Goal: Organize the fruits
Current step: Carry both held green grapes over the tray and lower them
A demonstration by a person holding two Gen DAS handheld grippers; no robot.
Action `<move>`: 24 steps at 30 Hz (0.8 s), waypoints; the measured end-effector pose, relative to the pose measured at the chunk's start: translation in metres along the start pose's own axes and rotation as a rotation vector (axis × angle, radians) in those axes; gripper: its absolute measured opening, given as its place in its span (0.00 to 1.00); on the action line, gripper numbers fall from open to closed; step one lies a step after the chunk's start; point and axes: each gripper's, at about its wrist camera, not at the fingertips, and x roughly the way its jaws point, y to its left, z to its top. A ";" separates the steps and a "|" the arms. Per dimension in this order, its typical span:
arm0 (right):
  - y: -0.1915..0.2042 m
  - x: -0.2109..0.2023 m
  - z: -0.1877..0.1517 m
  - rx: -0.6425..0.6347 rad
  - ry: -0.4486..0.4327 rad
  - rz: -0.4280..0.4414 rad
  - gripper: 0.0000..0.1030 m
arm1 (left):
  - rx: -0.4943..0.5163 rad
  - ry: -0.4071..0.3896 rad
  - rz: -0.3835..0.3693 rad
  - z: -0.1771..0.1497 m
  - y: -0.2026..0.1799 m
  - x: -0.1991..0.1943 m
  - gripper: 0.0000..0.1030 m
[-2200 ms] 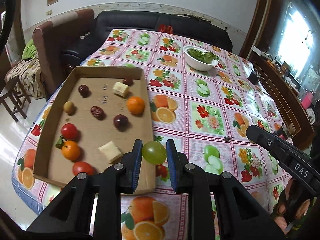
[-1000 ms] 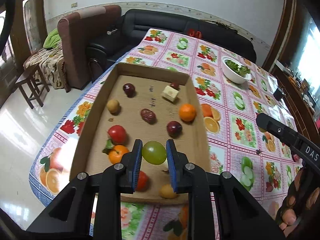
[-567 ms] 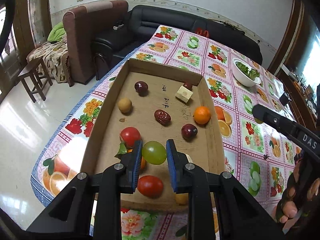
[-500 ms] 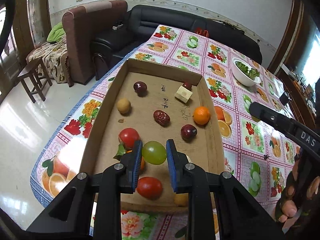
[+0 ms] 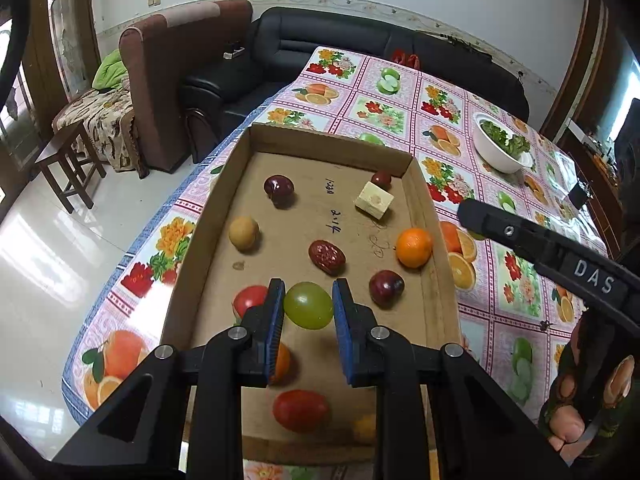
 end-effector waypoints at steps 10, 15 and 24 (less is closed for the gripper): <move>0.005 0.031 0.007 -0.019 0.042 0.003 0.23 | 0.006 0.013 0.003 0.009 0.002 0.013 0.21; 0.003 0.044 0.009 -0.018 0.060 0.002 0.23 | -0.004 0.025 0.001 0.016 0.006 0.021 0.21; 0.005 0.075 0.006 -0.044 0.132 -0.015 0.23 | -0.012 0.079 0.040 0.032 0.008 0.050 0.21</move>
